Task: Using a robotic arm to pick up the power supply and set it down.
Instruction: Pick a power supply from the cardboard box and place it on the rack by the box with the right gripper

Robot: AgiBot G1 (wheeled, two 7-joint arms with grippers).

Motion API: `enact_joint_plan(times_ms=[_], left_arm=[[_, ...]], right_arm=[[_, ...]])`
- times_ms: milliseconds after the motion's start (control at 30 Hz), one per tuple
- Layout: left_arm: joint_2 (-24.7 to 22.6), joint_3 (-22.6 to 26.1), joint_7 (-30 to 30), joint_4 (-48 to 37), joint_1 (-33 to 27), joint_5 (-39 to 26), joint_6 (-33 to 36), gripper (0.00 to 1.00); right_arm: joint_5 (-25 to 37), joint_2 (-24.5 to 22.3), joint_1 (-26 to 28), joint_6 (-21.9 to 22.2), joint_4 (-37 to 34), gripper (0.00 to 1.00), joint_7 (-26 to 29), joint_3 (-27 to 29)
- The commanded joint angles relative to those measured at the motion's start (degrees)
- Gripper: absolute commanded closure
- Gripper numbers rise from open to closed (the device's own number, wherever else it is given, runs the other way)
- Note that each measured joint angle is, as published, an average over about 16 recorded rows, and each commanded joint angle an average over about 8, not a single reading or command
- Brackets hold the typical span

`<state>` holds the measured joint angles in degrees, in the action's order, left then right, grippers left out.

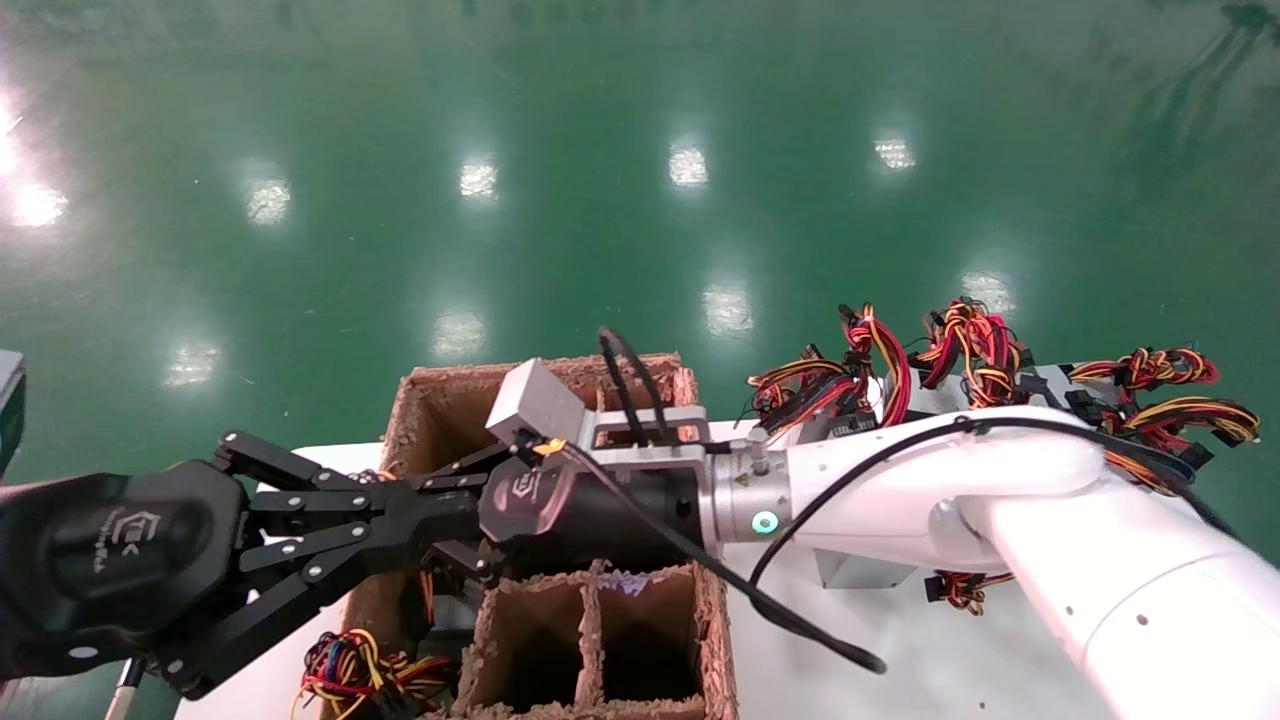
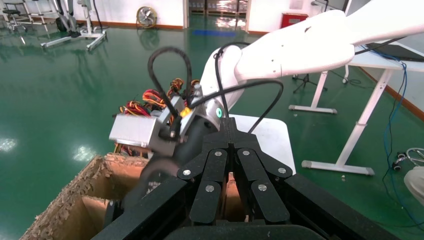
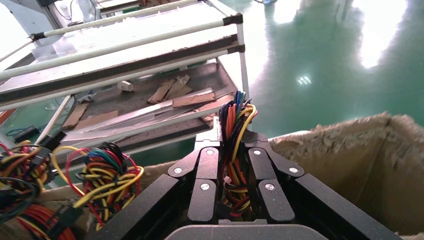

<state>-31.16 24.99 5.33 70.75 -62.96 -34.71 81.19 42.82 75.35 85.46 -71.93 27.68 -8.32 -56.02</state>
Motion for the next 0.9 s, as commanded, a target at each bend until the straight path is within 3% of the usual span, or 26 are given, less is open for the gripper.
enact_joint_plan(times_ms=[33,267,533,900], left_arm=[[0.00,0.00,0.00,0.00,0.00,0.00,0.00,1.00],[0.00,0.00,0.00,0.00,0.00,0.00,0.00,1.00],[0.00,0.00,0.00,0.00,0.00,0.00,0.00,1.00],[0.00,0.00,0.00,0.00,0.00,0.00,0.00,1.00]], right_arm=[[-0.31,-0.44,0.42,-0.60,0.35,1.00,-0.04,0.08],[-3.28,-3.93,-0.11,0.17,5.58,1.00,2.02,2.11],[-10.52,-7.96,-3.26,1.79,12.56,1.00,8.13,5.92],[-19.77,-9.77,-5.62,5.01,16.65,1.00,13.57,11.11]])
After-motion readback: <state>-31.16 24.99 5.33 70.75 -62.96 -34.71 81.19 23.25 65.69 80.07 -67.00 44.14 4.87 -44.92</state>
